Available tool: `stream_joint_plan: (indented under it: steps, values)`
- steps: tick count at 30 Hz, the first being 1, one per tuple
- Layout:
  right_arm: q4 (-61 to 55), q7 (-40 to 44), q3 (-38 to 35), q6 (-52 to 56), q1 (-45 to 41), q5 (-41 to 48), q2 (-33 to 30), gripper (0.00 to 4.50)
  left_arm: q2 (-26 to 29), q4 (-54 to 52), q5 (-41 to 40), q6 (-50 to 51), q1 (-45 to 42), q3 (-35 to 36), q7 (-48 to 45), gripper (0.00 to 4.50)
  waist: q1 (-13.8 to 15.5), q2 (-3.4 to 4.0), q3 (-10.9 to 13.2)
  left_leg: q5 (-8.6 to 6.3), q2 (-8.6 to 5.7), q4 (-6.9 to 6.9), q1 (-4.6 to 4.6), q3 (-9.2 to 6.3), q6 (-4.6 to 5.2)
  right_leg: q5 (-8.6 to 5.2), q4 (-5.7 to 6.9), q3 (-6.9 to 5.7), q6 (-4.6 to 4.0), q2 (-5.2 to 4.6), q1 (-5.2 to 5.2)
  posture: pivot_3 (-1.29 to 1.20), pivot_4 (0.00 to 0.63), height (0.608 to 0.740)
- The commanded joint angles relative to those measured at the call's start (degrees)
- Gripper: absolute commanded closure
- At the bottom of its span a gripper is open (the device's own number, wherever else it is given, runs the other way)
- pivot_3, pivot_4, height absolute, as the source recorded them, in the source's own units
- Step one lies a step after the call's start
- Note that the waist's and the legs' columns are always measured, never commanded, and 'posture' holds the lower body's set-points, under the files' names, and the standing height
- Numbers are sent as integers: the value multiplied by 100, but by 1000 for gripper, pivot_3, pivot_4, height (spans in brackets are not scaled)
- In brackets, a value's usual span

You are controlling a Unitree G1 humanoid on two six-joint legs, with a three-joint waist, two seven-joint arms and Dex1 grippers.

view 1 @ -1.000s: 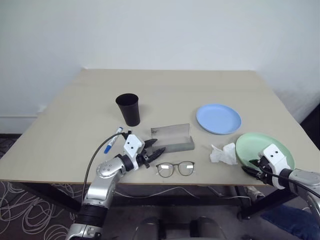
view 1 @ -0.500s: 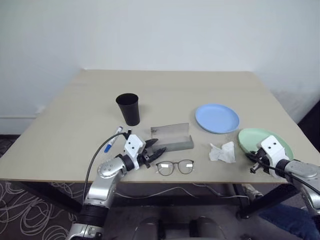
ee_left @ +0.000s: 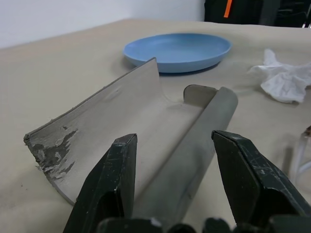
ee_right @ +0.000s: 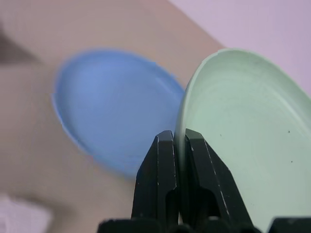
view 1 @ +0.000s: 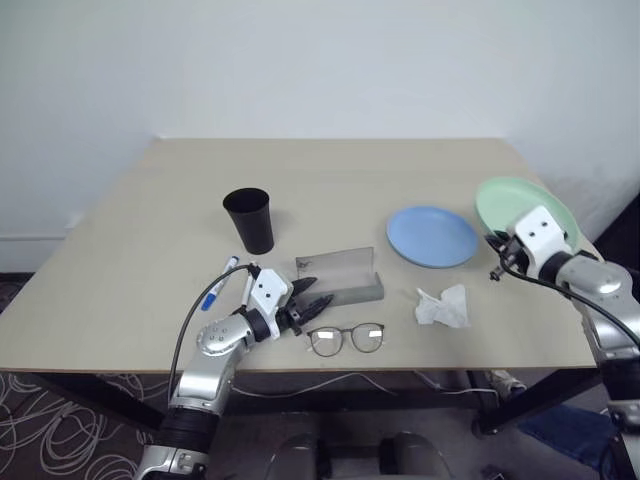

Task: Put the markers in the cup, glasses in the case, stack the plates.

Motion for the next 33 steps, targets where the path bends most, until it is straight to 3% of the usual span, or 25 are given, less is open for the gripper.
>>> stream_joint_plan:
  steps: [1,8,17,20,26,33]
  values:
    - [672,598,416,-655,-704,-162,225,4463,0,-26,-21,-136,-208,28,-9,1947,-5,-1,0,-1,-2,2,0,2,2,-2,-1,1,4,0,2,0,0,740]
    - [2875,958,987,-1761,-1929,-612,957,4463,-8,-59,-10,-183,-202,71,81,1947,8,0,0,-3,-6,28,1,12,14,7,6,1,9,-10,6,0,0,740]
    - [4714,748,1159,-2563,-2711,-1143,1408,4463,22,-244,-13,-180,-37,145,266,1947,-53,7,-4,18,-2,24,0,29,-21,14,18,12,7,-8,5,0,0,740]
    - [5015,744,1109,-2691,-2836,-1193,1490,3758,32,-296,-19,-168,-11,153,313,1947,-83,8,-4,21,-1,24,0,34,-24,15,24,14,7,-7,3,0,0,740]
    - [5111,811,963,-2874,-2911,-1122,1547,1753,54,-317,-27,-159,-15,159,346,1947,-143,10,-5,21,-1,25,4,42,-26,16,34,21,7,-10,0,0,0,740]
    - [4176,1712,439,-2517,-2632,-442,1287,1753,47,-266,-30,-183,-77,123,318,1947,-145,13,-5,22,2,25,6,51,-27,17,42,28,5,-9,-5,0,0,740]
